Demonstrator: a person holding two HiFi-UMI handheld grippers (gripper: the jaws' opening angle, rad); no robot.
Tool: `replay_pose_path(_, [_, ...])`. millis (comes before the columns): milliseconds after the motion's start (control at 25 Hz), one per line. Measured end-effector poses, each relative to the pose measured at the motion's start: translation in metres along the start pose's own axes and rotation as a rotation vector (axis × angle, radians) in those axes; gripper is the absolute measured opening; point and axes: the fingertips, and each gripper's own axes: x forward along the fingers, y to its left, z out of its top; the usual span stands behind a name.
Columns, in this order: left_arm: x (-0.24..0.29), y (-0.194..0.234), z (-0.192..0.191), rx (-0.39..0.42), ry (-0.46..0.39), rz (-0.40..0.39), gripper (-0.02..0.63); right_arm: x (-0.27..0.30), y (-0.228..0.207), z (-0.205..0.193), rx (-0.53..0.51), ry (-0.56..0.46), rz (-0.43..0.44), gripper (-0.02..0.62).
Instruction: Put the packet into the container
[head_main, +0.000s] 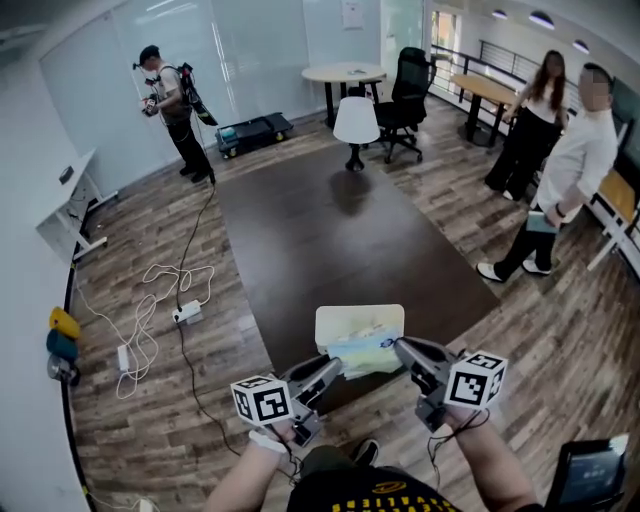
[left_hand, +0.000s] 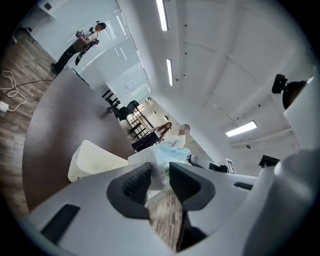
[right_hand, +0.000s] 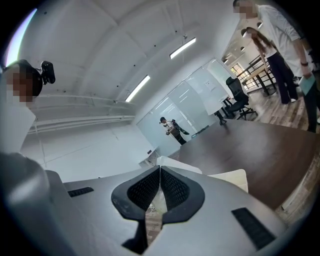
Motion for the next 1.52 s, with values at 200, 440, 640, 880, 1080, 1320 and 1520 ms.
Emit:
replay_pose_path(200, [0.006, 0.015, 0.013, 0.042, 0.013, 0.064, 0.104, 0.016, -0.019, -0.005, -0.026, 0.05, -0.019, 0.015])
replay_pose_path(440, [0.017, 0.045, 0.027, 0.044, 0.049, 0.087, 0.095, 0.042, -0.049, -0.013, 0.012, 0.078, -0.083, 0.017])
replay_pose_path(640, [0.031, 0.068, 0.04, 0.031, 0.094, 0.079, 0.083, 0.06, -0.076, -0.017, 0.07, 0.087, -0.137, 0.017])
replay_pose_path(880, [0.041, 0.095, 0.046, 0.008, 0.159, 0.076, 0.075, 0.076, -0.098, -0.025, 0.114, 0.108, -0.201, 0.017])
replay_pose_path(1080, [0.05, 0.114, 0.044, -0.041, 0.199, 0.05, 0.072, 0.088, -0.112, -0.031, 0.136, 0.123, -0.252, 0.017])
replay_pose_path(1320, [0.057, 0.123, 0.042, -0.065, 0.226, 0.018, 0.069, 0.088, -0.121, -0.037, 0.152, 0.158, -0.306, 0.018])
replay_pose_path(1520, [0.064, 0.129, 0.037, -0.09, 0.237, 0.004, 0.067, 0.091, -0.134, -0.04, 0.159, 0.187, -0.32, 0.018])
